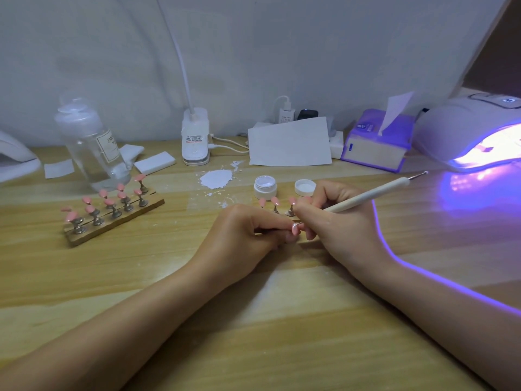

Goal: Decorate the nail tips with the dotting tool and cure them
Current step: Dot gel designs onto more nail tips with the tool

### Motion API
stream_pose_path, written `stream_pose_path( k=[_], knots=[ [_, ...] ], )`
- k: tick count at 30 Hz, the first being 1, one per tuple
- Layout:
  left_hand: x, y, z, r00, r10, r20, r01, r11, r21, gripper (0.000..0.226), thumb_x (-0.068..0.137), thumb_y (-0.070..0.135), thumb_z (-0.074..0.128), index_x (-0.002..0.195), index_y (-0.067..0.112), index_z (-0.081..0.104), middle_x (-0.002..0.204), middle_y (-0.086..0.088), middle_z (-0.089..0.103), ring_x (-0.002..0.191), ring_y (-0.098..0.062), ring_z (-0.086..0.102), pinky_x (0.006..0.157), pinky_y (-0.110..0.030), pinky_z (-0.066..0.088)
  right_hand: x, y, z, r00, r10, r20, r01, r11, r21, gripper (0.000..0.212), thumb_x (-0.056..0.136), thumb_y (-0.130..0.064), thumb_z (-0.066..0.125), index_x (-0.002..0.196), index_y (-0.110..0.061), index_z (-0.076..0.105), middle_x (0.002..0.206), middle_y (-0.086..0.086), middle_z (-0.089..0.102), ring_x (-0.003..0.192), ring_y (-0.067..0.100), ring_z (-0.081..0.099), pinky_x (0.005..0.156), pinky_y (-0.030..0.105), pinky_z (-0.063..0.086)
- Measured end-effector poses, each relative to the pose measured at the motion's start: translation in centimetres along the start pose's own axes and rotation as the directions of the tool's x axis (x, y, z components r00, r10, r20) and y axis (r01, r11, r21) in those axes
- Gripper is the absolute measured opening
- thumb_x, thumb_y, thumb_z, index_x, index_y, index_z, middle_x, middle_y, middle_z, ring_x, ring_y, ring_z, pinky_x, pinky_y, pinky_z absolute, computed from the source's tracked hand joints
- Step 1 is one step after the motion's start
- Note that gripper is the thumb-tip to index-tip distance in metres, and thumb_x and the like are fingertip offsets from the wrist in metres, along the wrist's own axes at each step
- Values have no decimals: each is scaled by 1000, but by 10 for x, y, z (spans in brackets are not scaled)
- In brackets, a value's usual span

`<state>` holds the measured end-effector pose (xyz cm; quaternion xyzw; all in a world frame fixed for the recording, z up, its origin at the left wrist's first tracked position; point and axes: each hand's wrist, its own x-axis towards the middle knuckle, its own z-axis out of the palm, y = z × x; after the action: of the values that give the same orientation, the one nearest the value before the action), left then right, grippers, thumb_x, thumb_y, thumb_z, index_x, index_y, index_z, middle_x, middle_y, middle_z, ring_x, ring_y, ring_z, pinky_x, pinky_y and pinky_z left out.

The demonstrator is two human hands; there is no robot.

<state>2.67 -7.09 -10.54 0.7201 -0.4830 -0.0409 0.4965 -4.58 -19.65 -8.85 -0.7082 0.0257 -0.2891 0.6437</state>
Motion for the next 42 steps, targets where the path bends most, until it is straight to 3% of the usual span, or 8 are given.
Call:
stream_pose_path(
  k=[8, 12, 19, 31, 39, 42],
  knots=[
    [0, 1, 0, 1000, -6, -4, 6, 1000, 0, 22, 80, 14, 68, 94, 31, 67, 68, -6, 66, 59, 5, 44, 58, -20, 41, -1, -1, -1, 1000, -4, 5, 4, 1000, 3, 39, 76, 10, 57, 47, -8, 37, 33, -6, 46, 36, 2, 50, 43, 9, 40],
    [0, 0, 0, 1000, -9, -2, 9, 1000, -3, 22, 79, 14, 69, 94, 31, 68, 67, 2, 66, 57, 7, 45, 58, -19, 41, -1, -1, 0, 1000, -12, 6, 12, 1000, -24, 40, 76, 10, 57, 47, -9, 37, 32, -7, 47, 36, 1, 49, 44, 9, 40],
    [0, 1, 0, 1000, -3, -4, 3, 1000, 18, 20, 80, 14, 69, 93, 30, 68, 67, -7, 64, 56, 1, 44, 56, -18, 39, -1, 0, -1, 1000, -11, 7, 11, 1000, -27, 39, 76, 11, 56, 47, -8, 36, 33, -8, 47, 36, 2, 49, 48, 11, 45],
    [1, 0, 0, 1000, 7, -6, -7, 1000, 11, 25, 80, 14, 68, 98, 32, 65, 71, -6, 66, 58, 6, 43, 60, -13, 40, 0, -1, 0, 1000, -2, 5, 2, 1000, 13, 39, 75, 13, 56, 47, -8, 37, 33, -4, 46, 35, 2, 49, 43, 8, 40],
    [1, 0, 0, 1000, 8, -5, -8, 1000, 18, 22, 80, 13, 68, 94, 30, 67, 68, -10, 65, 58, 5, 43, 58, -19, 41, 0, 0, 0, 1000, -2, 1, 2, 1000, -23, 39, 76, 11, 55, 47, -8, 36, 33, -6, 46, 34, 1, 49, 44, 9, 40],
    [0, 1, 1, 1000, -6, -21, 6, 1000, 13, 26, 79, 13, 69, 95, 34, 67, 67, 2, 69, 57, 9, 45, 58, -17, 41, -1, -2, -1, 999, 10, -34, -10, 1000, -22, 35, 78, 12, 56, 50, -1, 37, 37, 3, 39, 32, 0, 47, 41, 9, 38]
  ],
)
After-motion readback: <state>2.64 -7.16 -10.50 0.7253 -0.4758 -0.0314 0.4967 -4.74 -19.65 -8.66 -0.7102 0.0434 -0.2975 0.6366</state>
